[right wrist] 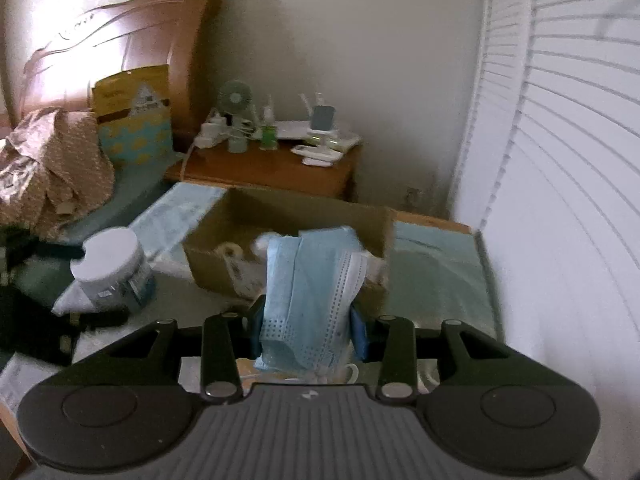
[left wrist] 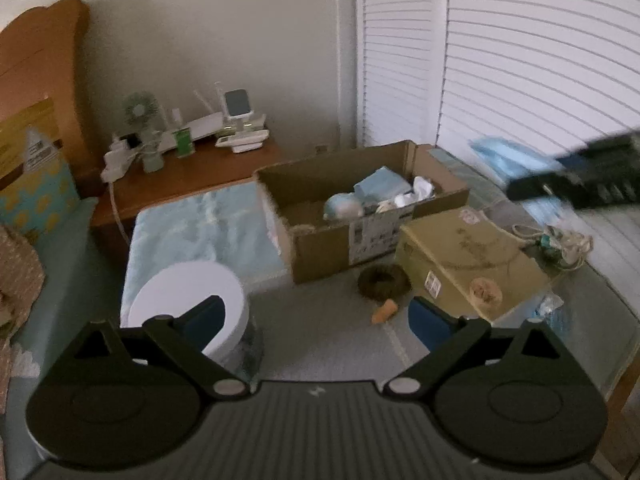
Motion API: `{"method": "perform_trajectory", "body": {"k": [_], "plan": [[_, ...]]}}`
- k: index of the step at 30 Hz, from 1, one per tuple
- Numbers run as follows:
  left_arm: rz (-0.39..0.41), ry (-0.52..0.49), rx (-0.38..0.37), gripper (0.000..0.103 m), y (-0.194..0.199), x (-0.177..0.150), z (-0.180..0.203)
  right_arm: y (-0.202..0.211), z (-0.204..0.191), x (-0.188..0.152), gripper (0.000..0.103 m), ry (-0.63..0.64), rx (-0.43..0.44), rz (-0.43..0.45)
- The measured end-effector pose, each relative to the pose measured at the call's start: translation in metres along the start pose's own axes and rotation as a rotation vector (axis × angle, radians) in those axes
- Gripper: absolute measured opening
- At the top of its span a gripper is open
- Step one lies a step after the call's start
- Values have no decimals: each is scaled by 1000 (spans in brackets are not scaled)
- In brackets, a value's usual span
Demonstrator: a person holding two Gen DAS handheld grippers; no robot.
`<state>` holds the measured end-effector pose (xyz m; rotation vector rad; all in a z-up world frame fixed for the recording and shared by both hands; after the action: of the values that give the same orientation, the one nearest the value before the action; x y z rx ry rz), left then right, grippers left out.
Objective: Organize soft objects
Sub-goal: 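Carry the white rope ring into the box and open the left gripper while the right lifts the mask, then lower the blue face mask into the cardboard box and open the right gripper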
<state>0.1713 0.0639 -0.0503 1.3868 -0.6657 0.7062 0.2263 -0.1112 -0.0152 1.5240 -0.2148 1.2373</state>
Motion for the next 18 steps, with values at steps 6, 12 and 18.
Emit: {"method": "perform_trajectory", "body": {"k": [6,12,18], "plan": [[40,65,58,98,12,-10,-14,-34,-19,40,45,18,79,8],[48,99,128,98,18,-14,-37,-83,-35,77,46,32,117,-3],[41,135,150,99,18,-19,-49,-132,-40,95,46,-18,134,-45]]}}
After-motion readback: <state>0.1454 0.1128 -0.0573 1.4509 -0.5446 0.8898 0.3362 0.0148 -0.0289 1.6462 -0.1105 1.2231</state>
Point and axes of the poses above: each gripper's, at about its wrist camera, not at the fingertips, and y roughly against the way its jaws point, z to its right, x to its top, the point moved 10 cm from there along -y, roughly the way its jaws point, and after that the axes turned 9 degrees about y, right-handed, at the moved point
